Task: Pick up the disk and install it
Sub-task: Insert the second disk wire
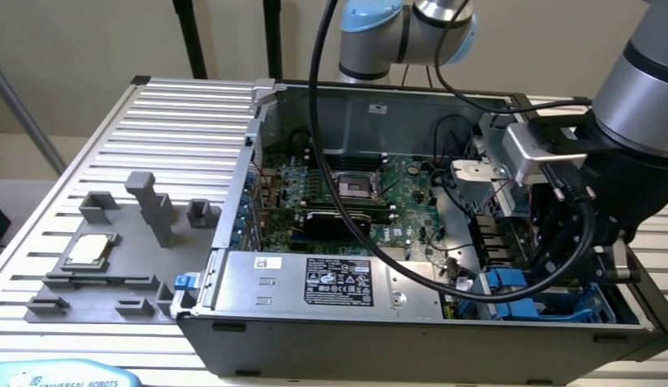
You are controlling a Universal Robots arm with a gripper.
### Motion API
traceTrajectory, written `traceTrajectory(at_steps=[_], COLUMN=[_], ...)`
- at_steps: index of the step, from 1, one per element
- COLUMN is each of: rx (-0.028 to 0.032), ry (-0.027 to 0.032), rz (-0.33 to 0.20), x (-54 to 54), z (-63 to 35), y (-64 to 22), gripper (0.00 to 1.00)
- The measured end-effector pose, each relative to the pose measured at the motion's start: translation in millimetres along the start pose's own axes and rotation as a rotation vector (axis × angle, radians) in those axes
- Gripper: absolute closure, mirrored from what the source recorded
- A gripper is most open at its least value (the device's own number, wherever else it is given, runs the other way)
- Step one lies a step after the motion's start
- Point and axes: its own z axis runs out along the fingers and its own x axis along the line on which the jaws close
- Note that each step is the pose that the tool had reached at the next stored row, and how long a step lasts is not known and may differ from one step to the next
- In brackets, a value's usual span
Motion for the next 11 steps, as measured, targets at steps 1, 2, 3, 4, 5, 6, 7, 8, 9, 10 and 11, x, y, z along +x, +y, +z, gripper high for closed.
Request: traceTrajectory(at_steps=[1, 2, 3, 4, 5, 6, 7, 8, 9, 10, 11], rx=[0.0000, 0.0000, 0.0000, 0.0000, 0.0001, 0.0001, 0.0001, 0.0000, 0.0000, 0.0000, 0.0000], ry=[0.0002, 0.0002, 0.0004, 0.0005, 0.0005, 0.0002, -0.0004, -0.0003, 0.0001, 0.0002, 0.0001], rz=[0.000, 0.000, 0.000, 0.000, 0.000, 0.000, 0.000, 0.000, 0.000, 0.000, 0.000], x=[0.0, 0.0, 0.0, 0.0, 0.0, 0.0, 0.0, 0.0, 0.1, 0.1, 0.2], z=[0.4, 0.8, 0.9, 0.9, 1.0, 0.7, -0.2, -2.2, -4.6, -7.2, -9.4], y=[0.0, 0.1, 0.1, 0.1, 0.1, 0.0, 0.0, -0.1, -0.2, 0.1, 0.6], gripper=[0.84, 0.84, 0.84, 0.84, 0.84, 0.82, 0.76, 0.76, 0.76, 0.76, 0.76])
